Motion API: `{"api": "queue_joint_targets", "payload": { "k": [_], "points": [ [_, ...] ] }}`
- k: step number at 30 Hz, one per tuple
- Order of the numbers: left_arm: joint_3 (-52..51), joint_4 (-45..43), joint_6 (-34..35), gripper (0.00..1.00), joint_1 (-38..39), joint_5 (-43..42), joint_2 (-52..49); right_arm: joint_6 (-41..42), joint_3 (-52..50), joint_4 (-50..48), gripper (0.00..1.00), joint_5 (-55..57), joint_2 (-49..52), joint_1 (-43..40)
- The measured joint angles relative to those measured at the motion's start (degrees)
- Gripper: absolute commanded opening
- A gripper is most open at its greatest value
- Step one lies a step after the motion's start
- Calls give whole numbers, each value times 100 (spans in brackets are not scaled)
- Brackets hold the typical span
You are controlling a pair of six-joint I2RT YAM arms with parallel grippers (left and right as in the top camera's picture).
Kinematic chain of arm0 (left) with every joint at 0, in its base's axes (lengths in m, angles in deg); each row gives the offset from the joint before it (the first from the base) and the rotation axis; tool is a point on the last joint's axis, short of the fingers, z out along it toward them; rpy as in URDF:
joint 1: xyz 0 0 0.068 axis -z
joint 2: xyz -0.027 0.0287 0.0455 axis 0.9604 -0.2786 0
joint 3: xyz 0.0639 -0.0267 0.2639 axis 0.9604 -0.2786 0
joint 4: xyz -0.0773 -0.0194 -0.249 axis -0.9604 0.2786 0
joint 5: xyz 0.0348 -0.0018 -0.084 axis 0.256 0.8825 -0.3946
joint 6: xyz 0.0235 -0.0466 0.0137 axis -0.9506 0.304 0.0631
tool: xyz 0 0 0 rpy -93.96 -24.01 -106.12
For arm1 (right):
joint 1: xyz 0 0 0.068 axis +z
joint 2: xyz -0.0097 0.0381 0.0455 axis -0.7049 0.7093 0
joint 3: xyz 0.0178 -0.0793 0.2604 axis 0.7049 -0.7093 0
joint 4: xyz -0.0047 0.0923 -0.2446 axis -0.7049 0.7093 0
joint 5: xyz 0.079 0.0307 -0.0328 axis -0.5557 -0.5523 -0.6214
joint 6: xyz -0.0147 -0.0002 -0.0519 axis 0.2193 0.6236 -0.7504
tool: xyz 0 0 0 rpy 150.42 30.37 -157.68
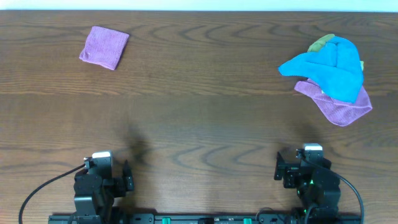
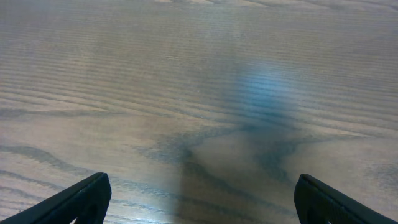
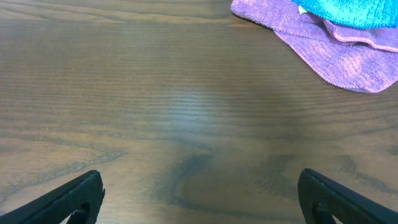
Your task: Fold the cloth
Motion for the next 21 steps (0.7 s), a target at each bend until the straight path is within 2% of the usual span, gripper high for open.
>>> {"api": "queue_joint_targets", "payload": {
  "k": [21],
  "points": [
    [0, 0, 0, 95, 0, 0, 0, 0, 0, 2, 99, 2, 0, 0]
  ]
}}
